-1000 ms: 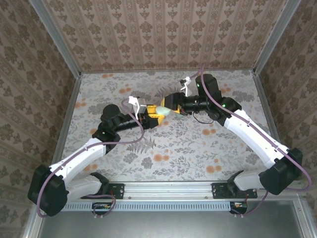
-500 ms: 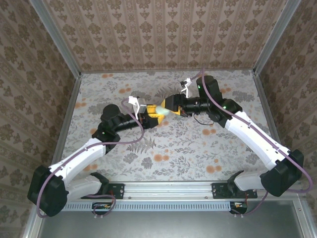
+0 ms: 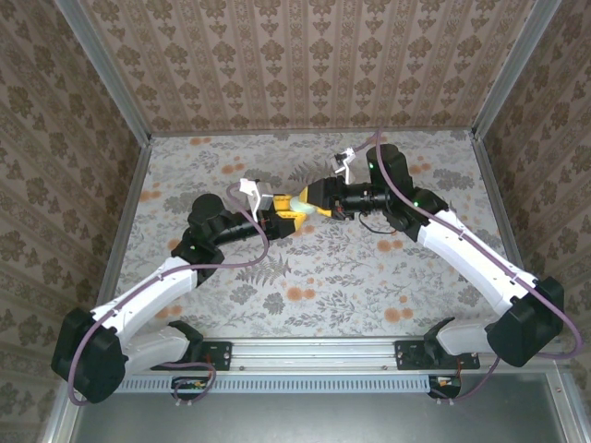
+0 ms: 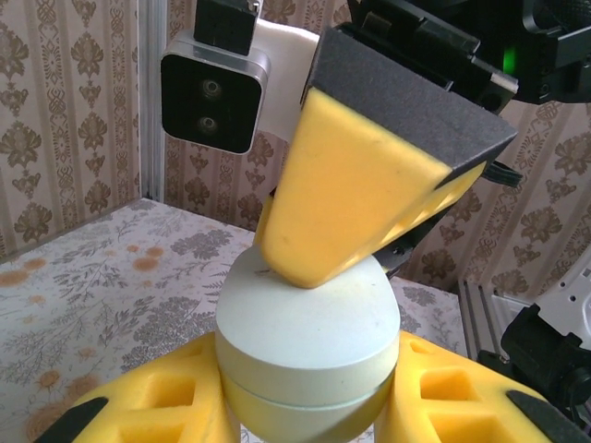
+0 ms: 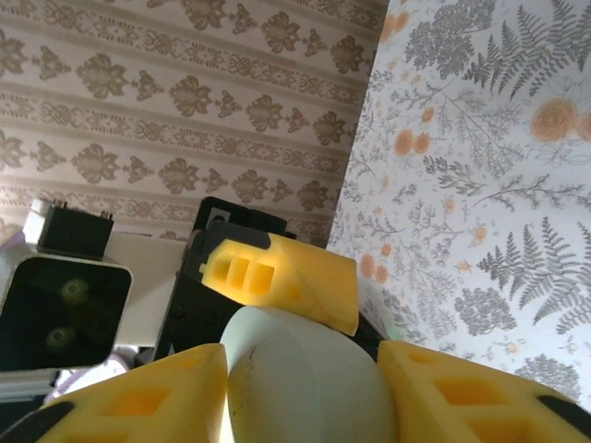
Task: Insert the wireless bluetooth earbuds into the charging case
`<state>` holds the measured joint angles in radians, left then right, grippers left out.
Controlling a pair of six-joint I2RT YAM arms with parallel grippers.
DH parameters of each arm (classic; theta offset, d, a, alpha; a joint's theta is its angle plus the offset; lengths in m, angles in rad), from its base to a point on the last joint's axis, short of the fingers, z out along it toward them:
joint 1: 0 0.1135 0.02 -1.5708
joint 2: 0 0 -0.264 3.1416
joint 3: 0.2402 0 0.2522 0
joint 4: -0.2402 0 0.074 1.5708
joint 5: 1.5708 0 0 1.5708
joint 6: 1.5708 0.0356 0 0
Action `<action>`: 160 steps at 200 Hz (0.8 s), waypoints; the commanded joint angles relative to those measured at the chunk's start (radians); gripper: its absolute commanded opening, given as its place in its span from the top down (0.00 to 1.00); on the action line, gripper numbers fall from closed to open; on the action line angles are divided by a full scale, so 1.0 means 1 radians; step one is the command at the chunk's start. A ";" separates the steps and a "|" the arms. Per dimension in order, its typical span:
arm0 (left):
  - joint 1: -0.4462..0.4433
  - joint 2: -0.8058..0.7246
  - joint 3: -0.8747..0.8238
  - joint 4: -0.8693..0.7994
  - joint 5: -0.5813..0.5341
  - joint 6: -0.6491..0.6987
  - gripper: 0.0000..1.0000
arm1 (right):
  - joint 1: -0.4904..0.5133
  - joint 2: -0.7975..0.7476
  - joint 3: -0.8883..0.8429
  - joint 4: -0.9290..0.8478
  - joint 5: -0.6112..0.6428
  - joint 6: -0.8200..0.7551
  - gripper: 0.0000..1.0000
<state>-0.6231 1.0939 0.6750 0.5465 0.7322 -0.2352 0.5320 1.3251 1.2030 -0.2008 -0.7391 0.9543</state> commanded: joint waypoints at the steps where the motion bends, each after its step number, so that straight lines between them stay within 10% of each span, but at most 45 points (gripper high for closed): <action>1: -0.007 0.003 0.034 -0.012 -0.020 0.027 0.77 | 0.015 0.010 -0.014 0.090 -0.065 0.059 0.63; 47: -0.007 -0.001 0.035 -0.056 -0.032 0.046 0.72 | 0.022 0.024 -0.029 0.132 -0.058 0.093 0.82; 97: -0.008 -0.059 0.031 -0.205 -0.124 0.122 0.27 | 0.011 0.025 -0.060 0.142 0.000 0.111 0.84; 160: -0.003 -0.261 -0.047 -0.455 -0.293 0.241 0.06 | -0.006 0.116 -0.101 0.085 0.086 0.032 0.84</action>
<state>-0.6270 0.9089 0.6689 0.2104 0.5343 -0.0635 0.5320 1.3788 1.1252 -0.1017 -0.6991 1.0393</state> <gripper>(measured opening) 0.921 0.263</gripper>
